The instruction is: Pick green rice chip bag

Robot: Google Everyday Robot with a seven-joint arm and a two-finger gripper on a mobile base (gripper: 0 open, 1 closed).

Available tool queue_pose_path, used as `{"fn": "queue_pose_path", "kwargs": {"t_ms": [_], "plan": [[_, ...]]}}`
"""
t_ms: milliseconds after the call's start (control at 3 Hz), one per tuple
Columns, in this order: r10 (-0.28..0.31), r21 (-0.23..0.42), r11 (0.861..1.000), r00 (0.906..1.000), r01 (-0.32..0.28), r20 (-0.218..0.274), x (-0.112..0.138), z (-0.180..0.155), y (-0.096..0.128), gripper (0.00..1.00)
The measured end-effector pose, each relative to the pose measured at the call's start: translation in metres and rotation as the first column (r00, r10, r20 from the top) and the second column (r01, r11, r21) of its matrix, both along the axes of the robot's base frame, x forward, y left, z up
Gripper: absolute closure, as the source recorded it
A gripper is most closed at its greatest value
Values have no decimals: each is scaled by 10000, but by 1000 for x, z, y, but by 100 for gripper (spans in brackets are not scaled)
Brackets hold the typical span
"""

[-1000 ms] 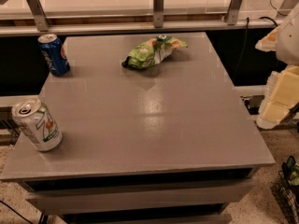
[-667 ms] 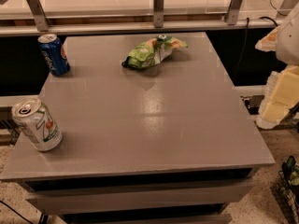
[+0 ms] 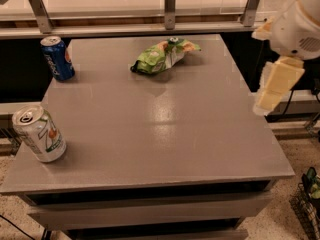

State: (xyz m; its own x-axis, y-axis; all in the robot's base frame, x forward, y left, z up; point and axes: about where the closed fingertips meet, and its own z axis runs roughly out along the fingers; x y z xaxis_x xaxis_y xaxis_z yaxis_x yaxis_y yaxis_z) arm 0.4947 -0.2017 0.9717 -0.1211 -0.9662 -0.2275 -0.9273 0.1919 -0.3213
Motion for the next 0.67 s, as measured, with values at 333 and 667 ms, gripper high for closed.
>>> {"fn": "queue_pose_path", "kwargs": {"t_ms": [333,667], "plan": [[909,342,9949,9914,-945,941,73,-15,22,0],[2144,389,9731,9543,-2271,2080,145,-31,62,0]]}}
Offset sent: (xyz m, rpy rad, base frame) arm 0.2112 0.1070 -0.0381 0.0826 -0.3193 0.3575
